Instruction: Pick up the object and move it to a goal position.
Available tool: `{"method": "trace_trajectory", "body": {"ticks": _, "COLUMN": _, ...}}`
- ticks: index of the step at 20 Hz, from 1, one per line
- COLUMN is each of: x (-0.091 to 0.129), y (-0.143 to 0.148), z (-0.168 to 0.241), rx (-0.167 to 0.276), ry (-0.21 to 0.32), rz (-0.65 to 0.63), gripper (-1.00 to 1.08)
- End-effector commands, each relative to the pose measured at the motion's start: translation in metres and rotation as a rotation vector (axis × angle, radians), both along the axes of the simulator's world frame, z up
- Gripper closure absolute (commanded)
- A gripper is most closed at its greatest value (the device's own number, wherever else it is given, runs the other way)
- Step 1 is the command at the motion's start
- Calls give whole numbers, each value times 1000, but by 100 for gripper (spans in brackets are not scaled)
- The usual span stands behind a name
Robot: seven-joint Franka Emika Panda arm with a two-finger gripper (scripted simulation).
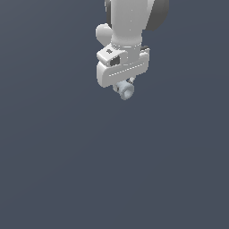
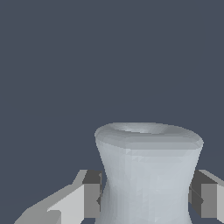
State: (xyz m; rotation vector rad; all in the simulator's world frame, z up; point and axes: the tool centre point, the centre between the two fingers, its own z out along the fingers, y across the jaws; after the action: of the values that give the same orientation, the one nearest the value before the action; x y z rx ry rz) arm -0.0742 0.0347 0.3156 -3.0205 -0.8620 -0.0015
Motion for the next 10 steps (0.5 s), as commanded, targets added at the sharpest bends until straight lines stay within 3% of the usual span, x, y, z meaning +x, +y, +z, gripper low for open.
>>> {"method": "trace_trajectory", "body": {"ticks": 1, "x": -5, "y": -1, "z": 27, "rx": 1, "ry": 1, "rz": 0, "gripper": 108}}
{"method": "trace_trajectory", "body": {"ticks": 10, "x": -16, "y": -6, "z": 112, "rx": 0, "ry": 1, "rz": 0, "gripper": 108}}
